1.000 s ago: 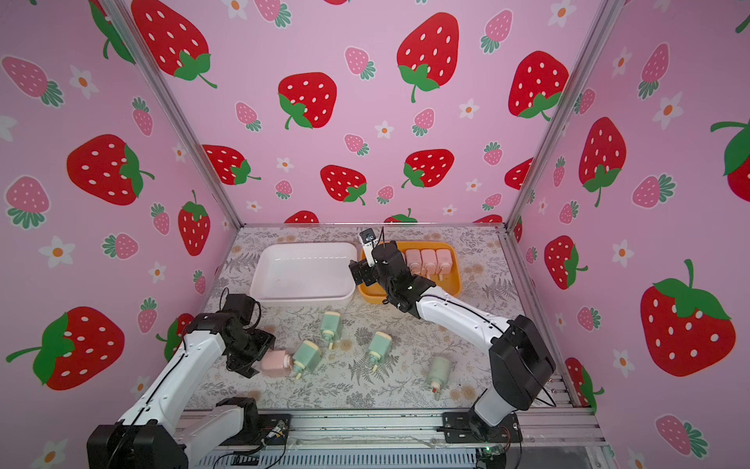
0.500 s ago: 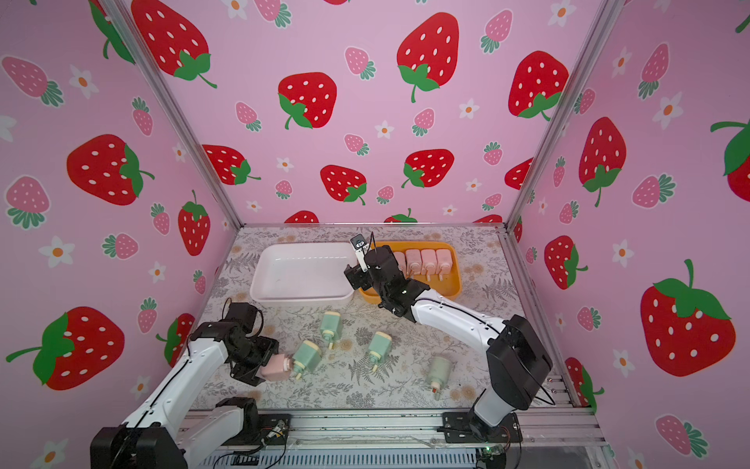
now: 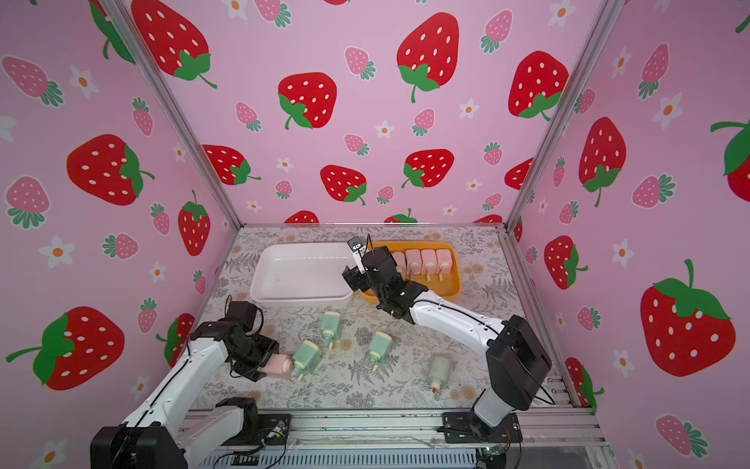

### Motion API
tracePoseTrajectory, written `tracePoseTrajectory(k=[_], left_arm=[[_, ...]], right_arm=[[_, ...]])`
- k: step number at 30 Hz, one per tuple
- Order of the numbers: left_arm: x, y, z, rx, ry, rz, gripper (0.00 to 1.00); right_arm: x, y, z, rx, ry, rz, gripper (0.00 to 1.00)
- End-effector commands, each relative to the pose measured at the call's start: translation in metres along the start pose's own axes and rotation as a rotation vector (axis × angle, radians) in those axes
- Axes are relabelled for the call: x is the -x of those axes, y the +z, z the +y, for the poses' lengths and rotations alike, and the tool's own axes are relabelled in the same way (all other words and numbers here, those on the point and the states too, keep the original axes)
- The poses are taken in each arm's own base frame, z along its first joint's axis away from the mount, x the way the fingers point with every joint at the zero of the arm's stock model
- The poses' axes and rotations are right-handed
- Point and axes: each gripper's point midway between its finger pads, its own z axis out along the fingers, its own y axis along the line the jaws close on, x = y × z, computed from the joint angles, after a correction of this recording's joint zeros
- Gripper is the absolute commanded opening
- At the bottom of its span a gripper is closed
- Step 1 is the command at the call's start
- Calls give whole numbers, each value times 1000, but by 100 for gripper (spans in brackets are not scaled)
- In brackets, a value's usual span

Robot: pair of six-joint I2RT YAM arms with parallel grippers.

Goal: Place the pencil sharpeners by color into the storage box
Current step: Pick up the pencil sharpener from the center of the board.

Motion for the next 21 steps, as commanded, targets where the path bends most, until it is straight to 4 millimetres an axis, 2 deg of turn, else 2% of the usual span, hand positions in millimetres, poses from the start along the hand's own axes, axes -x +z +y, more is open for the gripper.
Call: tracePoseTrajectory(k=[1,4,10,13,18,21], left_arm=[[18,-25,-6,-12,63,-111,0],[27,-40,-7,-1,79,-174,0],[37,-71,-12,9,47,-246,0],[34,-82,-27,-49,19,-239,0],[23,-89,-57,-127,13,-192,0],[14,-98,-81,-176,42,-173,0]], right_arm=[[15,-5,8,48,45,-52,100],[14,-8,18,113,51,-55,100],[11,-23,54,338,36,-90,100],[10,-28,63,390,35,-121,100],[5,-32,71,438,-9,-129,100],[-2,-35,76,464,-58,-126,100]])
